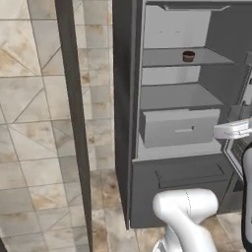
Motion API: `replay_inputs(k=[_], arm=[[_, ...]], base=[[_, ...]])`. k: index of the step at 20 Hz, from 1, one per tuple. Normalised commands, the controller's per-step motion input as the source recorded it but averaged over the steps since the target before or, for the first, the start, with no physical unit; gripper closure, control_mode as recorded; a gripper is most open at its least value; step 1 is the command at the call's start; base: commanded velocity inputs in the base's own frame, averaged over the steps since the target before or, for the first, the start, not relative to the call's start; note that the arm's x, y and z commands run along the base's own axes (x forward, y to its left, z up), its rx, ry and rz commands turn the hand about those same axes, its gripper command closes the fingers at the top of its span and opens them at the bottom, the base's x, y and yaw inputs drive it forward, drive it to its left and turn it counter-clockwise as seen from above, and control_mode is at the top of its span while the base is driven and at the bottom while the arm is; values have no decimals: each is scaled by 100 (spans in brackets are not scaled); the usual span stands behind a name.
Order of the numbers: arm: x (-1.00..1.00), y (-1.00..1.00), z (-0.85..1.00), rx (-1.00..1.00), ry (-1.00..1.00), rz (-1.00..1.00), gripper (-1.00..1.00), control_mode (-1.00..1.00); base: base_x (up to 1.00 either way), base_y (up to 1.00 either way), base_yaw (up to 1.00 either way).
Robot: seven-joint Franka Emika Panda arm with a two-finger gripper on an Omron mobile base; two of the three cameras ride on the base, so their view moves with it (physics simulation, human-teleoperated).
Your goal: Take the cupcake and donut from the fridge and place them on the empty tray on the dining counter.
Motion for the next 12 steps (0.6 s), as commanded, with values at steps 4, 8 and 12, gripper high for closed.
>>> replay_inputs(k=[4,8,12], arm=[[0,0,0,0,0,0,-100,100],[0,0,0,0,0,0,-100,100],[0,0,0,0,0,0,-100,100]], base=[[60,-58,4],[83,-17,2],[100,9,0]])
